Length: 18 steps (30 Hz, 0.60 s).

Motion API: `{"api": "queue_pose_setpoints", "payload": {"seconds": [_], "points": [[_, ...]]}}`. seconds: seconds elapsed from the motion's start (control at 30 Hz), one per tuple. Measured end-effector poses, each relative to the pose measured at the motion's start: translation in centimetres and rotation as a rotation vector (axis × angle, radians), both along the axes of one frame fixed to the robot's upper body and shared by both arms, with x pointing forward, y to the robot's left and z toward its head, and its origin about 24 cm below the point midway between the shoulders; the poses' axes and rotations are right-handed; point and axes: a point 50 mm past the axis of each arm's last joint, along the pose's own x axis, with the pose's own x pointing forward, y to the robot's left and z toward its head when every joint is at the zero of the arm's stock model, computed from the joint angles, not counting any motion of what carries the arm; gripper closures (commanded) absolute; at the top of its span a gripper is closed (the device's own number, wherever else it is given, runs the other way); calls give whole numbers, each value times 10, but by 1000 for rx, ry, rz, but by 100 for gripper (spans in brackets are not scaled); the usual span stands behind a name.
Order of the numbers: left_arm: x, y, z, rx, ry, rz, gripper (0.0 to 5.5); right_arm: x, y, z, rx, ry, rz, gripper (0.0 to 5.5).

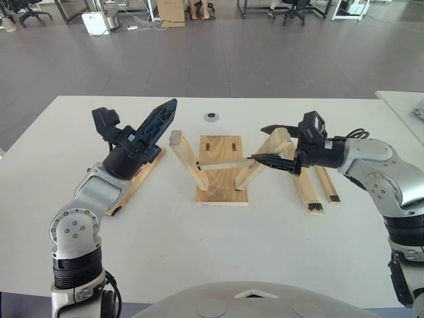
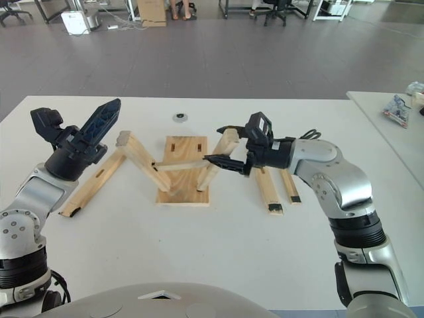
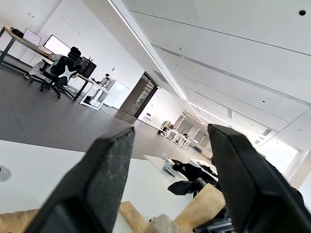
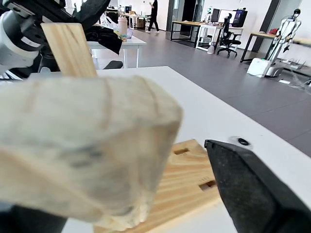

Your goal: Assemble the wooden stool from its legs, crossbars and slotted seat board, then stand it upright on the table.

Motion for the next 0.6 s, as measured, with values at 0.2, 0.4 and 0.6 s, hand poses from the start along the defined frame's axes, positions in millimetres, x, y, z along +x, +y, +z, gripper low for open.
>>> {"api": "queue_pose_setpoints", "payload": {"seconds": [0.2, 0.4, 0.6], "points": [[1, -3, 1, -1, -6, -12, 275, 30, -11, 18, -8, -195, -204, 119], [2, -5, 1, -19, -7, 3, 275, 38, 14, 68, -102, -754, -538, 119], [2, -4, 1, -14, -7, 16, 275, -7, 66, 73, -175, -1082, -574, 119]]}}
